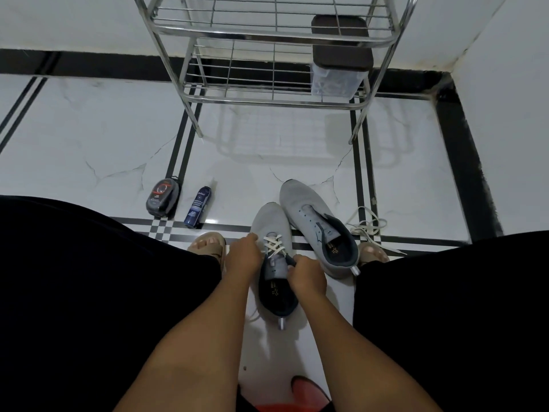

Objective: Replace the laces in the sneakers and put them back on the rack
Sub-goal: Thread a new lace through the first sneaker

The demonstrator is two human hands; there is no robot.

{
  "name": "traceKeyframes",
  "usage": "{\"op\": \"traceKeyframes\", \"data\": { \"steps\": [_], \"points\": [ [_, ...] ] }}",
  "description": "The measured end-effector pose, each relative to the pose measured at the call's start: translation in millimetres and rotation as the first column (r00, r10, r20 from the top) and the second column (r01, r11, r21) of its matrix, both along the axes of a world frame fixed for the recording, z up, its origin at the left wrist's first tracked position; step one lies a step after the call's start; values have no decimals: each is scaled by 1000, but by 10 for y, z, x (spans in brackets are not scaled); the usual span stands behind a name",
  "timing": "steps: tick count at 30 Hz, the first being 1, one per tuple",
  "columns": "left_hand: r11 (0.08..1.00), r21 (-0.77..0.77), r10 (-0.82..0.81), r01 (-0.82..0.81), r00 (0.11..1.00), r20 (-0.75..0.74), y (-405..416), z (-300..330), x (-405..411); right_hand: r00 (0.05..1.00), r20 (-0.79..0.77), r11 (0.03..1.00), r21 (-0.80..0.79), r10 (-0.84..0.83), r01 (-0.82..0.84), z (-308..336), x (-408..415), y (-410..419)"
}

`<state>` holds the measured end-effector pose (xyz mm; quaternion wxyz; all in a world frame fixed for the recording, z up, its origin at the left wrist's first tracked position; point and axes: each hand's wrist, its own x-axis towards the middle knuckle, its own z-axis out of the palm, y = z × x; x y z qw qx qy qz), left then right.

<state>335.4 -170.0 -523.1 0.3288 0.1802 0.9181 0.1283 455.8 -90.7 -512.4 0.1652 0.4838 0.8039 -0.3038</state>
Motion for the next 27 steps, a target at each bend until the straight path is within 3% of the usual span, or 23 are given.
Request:
{"op": "traceKeyframes", "data": {
  "steps": [3,6,9,12,13,15,18,22,27],
  "points": [
    [1000,5,9,-9,991,136,39,-52,-13,1000,14,1000,-2,14,-14,2,-5,10],
    [974,62,202,-217,961,190,-11,-38,74,999,32,1000,-10,19,-19,-8,-14,14],
    [879,164,401,-447,881,252,80,136,21,1000,-9,999,-19,26,-26,51,-33,-9],
    [777,225,462,-588,775,432,208,392,-175,985,-171,999,35,-24,30,151,-97,-73],
    [770,227,447,-596,758,474,254,466,-213,971,-231,997,13,-69,73,194,-140,-86],
    [805,253,356,-536,778,517,301,648,-224,910,-338,962,-207,-239,176,327,-258,-84],
    [827,239,337,-510,788,516,284,774,-199,830,-350,809,-557,-434,188,521,-377,-60],
    [744,317,392,-588,769,504,254,766,-187,857,-309,777,-610,-412,154,630,-355,-69],
    [785,308,401,-538,820,409,104,705,-230,886,-292,798,-589,-359,129,755,-229,193]
  ]
}}
